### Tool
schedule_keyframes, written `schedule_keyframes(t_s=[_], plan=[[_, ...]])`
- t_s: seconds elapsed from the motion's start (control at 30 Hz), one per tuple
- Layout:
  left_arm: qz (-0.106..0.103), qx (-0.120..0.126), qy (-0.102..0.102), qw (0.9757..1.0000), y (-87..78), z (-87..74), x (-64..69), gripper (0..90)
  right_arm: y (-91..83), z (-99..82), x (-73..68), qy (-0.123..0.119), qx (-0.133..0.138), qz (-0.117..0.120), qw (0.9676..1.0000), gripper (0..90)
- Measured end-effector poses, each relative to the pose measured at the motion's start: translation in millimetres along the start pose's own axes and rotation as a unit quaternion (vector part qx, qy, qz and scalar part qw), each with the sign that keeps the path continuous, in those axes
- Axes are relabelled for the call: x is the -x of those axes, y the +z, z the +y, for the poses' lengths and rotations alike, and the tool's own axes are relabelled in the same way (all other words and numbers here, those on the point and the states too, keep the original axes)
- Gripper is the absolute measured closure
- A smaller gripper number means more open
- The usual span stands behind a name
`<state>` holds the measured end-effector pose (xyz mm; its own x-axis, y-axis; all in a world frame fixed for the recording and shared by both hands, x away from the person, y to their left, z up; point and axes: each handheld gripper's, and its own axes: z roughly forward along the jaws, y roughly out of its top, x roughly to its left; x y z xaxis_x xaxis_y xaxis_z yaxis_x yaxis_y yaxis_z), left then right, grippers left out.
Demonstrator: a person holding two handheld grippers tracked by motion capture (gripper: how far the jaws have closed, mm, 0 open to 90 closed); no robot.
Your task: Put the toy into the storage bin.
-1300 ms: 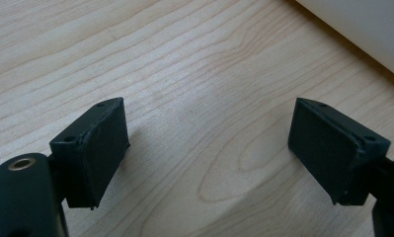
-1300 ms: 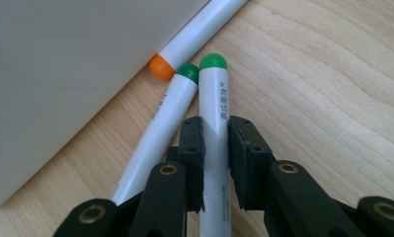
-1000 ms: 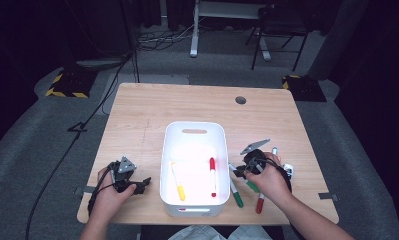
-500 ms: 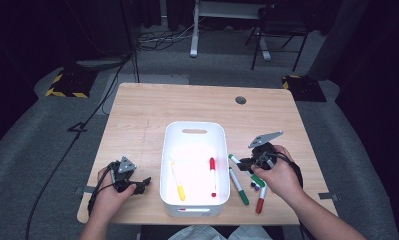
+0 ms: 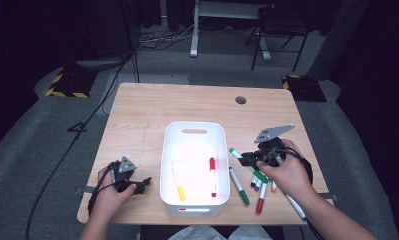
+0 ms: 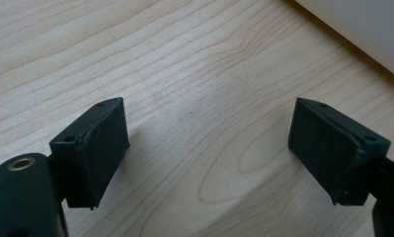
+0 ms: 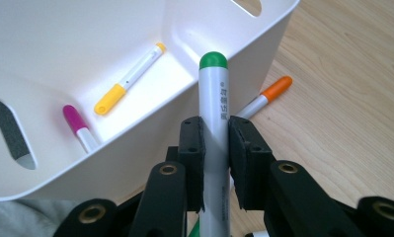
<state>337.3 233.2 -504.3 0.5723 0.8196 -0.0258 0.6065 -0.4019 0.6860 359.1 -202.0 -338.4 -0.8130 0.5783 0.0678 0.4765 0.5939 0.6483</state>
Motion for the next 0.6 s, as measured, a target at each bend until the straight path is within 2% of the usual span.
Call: schedule_keyframes(t_s=[0.33, 0.6], plan=[[0.0, 0.0, 0.0, 1.0, 0.0, 0.0, 0.0, 16.0, -11.1, 20.4, -23.1, -0.035, 0.017, 0.014, 0.9991, 76.9], [0.0, 0.0, 0.0, 1.0, 0.0, 0.0, 0.0, 16.0, -0.2, 34.2, -40.2, -0.057, 0.011, 0.036, 0.9977, 76.9]])
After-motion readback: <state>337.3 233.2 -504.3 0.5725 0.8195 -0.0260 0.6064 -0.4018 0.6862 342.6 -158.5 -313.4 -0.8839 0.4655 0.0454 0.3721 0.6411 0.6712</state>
